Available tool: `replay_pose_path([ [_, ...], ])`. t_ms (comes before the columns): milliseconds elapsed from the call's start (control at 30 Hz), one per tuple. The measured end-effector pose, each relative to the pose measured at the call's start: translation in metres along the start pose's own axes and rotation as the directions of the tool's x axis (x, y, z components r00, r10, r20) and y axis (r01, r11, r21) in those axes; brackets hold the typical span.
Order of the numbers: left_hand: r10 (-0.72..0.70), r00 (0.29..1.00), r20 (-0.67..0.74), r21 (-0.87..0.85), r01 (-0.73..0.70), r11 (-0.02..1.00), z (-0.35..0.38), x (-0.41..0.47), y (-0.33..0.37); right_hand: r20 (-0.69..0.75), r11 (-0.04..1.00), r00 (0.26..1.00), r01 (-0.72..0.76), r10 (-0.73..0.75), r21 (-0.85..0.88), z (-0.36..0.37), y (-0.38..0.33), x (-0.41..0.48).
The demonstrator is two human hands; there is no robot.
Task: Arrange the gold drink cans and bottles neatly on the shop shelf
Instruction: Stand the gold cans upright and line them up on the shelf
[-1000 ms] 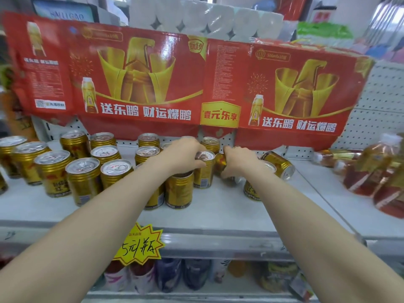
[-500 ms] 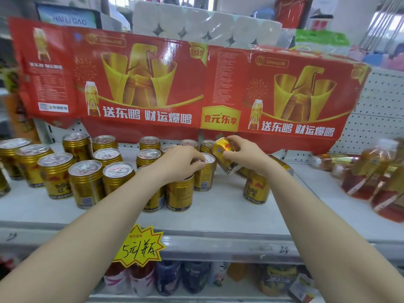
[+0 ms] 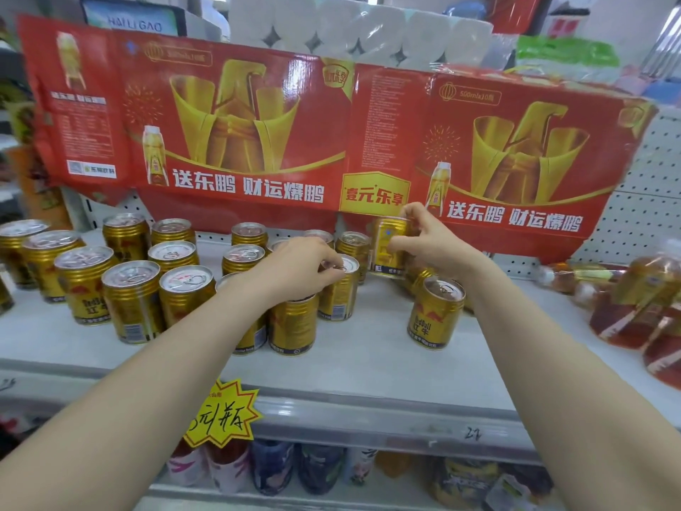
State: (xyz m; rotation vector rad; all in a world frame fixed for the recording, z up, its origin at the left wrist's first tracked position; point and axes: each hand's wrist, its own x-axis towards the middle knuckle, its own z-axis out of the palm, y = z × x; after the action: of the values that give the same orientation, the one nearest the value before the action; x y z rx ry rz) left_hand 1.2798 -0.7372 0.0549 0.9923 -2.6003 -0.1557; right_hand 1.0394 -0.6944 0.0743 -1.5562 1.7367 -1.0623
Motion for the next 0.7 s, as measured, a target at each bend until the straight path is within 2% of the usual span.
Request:
replay_pose_path([
  [133, -0.019, 1.0, -0.006, 0.007, 0.019, 1.0, 0.004, -0.001, 0.007, 0.066, 0.956, 0.995, 0.084, -0.068, -0.283, 0.002, 0.003, 0.0],
  [267, -0.062, 0.998, 0.016, 0.023, 0.061, 0.998, 0.006, -0.001, 0.009, 0.112, 0.895, 0.992, 0.106, -0.063, -0.433, 0.003, 0.013, 0.005],
  [467, -0.09, 0.996, 0.009, 0.069, 0.089, 0.994, 0.012, -0.006, 0.013, 0.124, 0.89, 0.989, 0.123, -0.076, -0.439, -0.008, 0.021, -0.001],
  [567, -0.084, 0.996, -0.008, 0.1, 0.085, 0.991, 0.013, -0.011, 0.016, 0.02, 0.931, 0.997, 0.083, -0.081, -0.355, -0.022, 0.018, -0.02],
  [633, -0.085, 0.996, -0.023, 0.125, 0.088, 0.988, 0.012, -0.018, 0.017, -0.01, 0.932, 0.999, 0.045, -0.052, -0.359, -0.033, 0.016, -0.038],
  [700, -0.092, 0.995, -0.036, 0.138, 0.096, 0.986, 0.011, -0.026, 0.016, 0.02, 0.908, 1.0, -0.008, 0.018, -0.418, -0.038, 0.018, -0.057],
])
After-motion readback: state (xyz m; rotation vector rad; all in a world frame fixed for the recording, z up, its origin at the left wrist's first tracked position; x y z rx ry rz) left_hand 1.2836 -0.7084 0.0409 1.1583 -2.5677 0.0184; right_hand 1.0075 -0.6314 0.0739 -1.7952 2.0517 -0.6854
